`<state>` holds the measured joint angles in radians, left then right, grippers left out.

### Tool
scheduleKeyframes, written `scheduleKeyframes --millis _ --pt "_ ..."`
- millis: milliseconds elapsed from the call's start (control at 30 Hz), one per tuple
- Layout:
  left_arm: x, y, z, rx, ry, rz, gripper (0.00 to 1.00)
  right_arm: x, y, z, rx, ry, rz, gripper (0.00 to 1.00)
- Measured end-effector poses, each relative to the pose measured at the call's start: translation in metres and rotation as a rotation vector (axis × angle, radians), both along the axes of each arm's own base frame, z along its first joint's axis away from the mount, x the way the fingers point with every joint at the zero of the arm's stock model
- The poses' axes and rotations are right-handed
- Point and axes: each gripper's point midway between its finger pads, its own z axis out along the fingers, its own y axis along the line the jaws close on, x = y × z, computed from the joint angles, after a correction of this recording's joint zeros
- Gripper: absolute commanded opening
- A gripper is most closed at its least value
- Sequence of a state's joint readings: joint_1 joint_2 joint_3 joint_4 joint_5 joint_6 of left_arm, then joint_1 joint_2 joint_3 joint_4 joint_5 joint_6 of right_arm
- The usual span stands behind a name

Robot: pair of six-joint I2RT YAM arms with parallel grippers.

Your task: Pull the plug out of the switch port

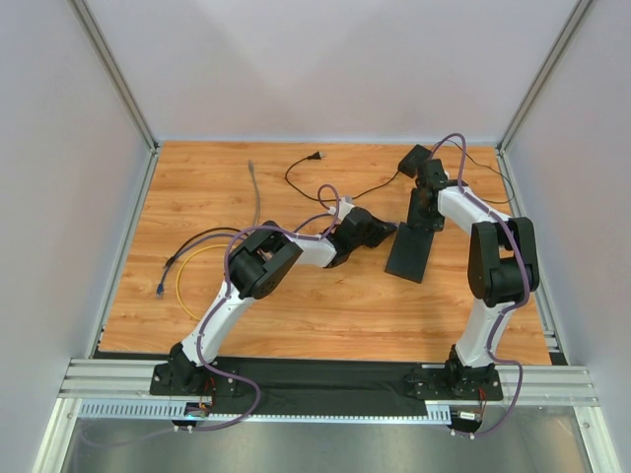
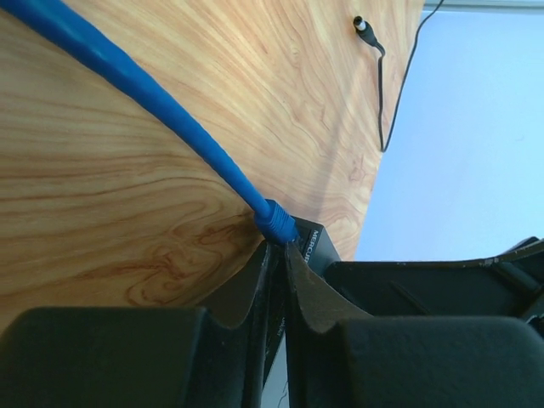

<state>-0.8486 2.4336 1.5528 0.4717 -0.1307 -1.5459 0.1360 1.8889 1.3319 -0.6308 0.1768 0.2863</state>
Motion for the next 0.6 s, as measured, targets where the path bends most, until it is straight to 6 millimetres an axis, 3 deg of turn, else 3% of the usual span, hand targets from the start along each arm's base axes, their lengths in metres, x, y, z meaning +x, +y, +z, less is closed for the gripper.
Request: scheduleKeyframes --millis 433,467,567,600 --pt "0.008 0.019 -0.007 0.04 -0.03 0.017 0.06 0.002 0.0 0.0 -0.001 -0.002 0.003 0.49" --pt "0.008 0.021 -0.007 0.042 -0.031 0.02 0.08 0.002 0.001 0.0 0.001 -0.002 0.004 0.5" --pt "0.008 0.022 -0.006 0.041 -0.035 0.018 0.4 0.002 0.001 0.0 0.002 -0.002 0.004 0.5" --pt "0.008 0.021 -0.003 0.038 -0.038 0.017 0.44 0.002 0.001 0.0 0.002 -0.002 0.004 0.5"
